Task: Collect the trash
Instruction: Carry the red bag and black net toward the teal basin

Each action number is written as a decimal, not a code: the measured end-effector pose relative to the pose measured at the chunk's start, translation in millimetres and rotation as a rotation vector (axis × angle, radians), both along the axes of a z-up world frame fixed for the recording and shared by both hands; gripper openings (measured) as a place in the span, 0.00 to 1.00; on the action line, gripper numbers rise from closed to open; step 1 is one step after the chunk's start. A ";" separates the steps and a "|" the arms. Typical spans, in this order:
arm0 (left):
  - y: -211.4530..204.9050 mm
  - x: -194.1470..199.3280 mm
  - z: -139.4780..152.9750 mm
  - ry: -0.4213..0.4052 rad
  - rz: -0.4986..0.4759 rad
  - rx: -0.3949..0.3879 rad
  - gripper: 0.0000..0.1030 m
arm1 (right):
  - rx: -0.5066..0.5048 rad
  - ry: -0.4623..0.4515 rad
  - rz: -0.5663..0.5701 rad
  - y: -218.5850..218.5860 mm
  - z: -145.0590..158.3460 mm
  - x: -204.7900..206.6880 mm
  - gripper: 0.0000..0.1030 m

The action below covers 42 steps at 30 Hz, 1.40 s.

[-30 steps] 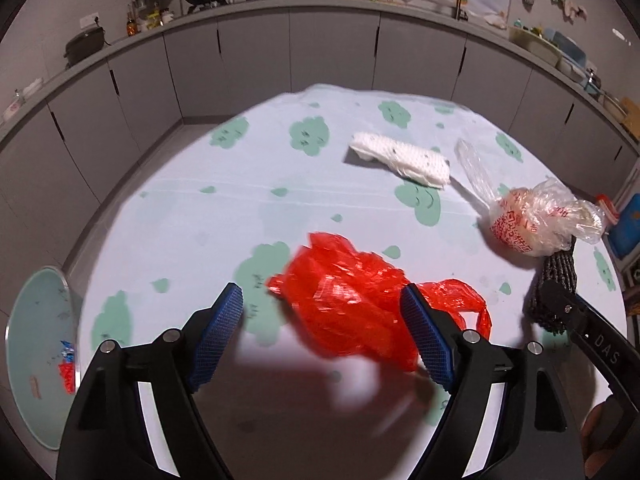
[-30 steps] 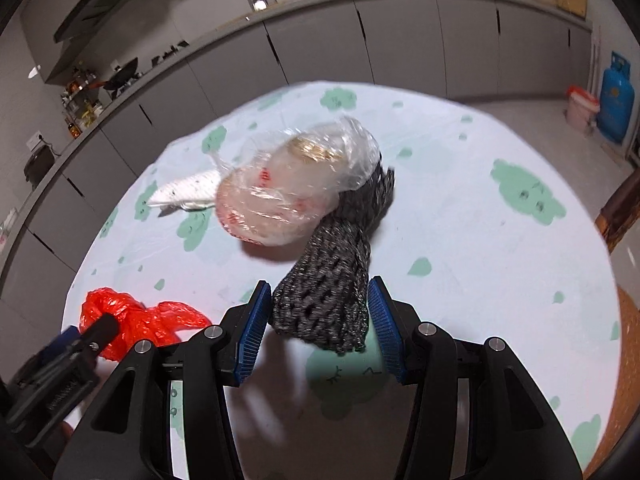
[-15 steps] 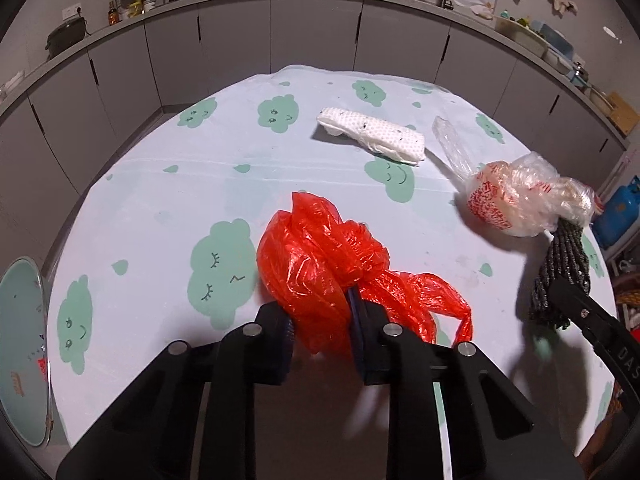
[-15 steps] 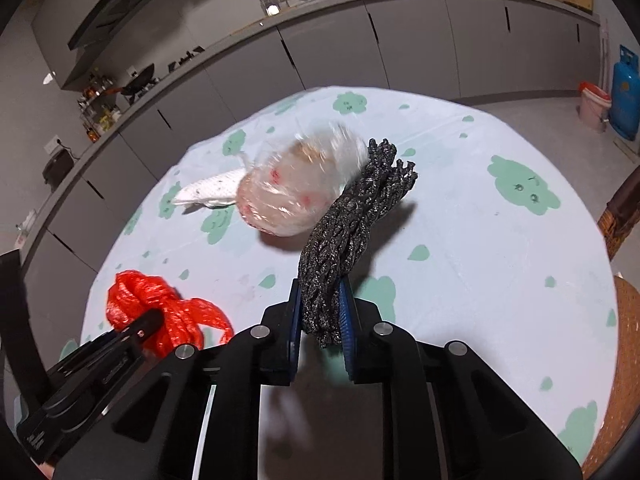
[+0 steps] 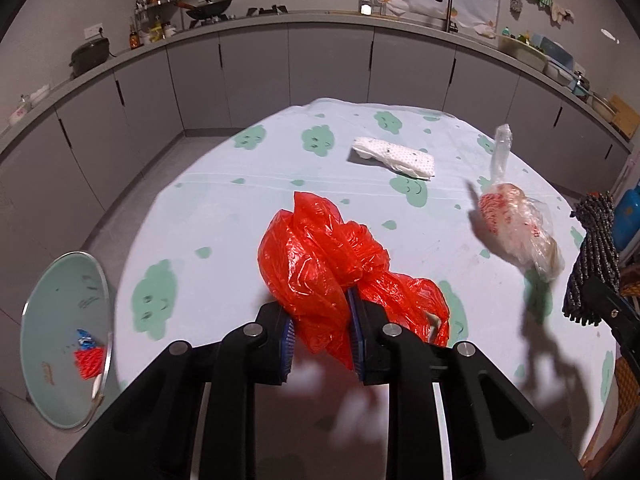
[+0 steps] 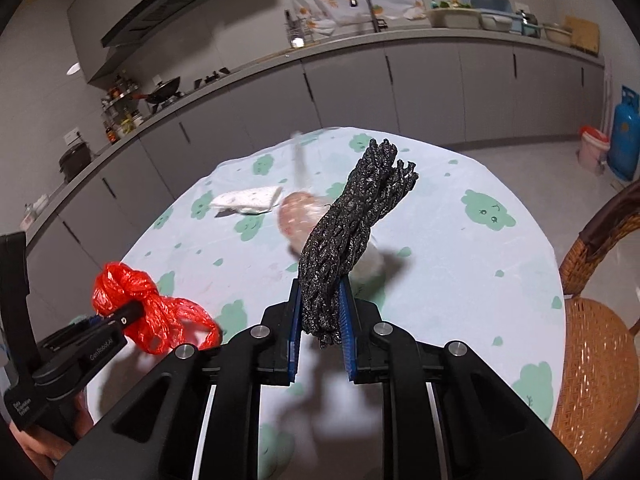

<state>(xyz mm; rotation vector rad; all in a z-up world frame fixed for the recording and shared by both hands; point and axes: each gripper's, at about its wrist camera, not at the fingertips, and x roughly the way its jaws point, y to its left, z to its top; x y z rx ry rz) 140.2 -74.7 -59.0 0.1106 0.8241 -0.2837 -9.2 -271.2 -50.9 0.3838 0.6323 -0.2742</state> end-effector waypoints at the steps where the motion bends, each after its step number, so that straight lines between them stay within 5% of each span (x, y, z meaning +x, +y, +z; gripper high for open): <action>1: 2.6 -2.3 1.1 -0.005 0.004 0.002 0.22 | -0.008 -0.004 0.007 4.1 1.3 -1.4 0.18; 42: 187.7 -42.1 16.7 -0.035 0.339 0.005 0.22 | -0.127 -0.007 0.497 200.2 3.2 35.8 0.18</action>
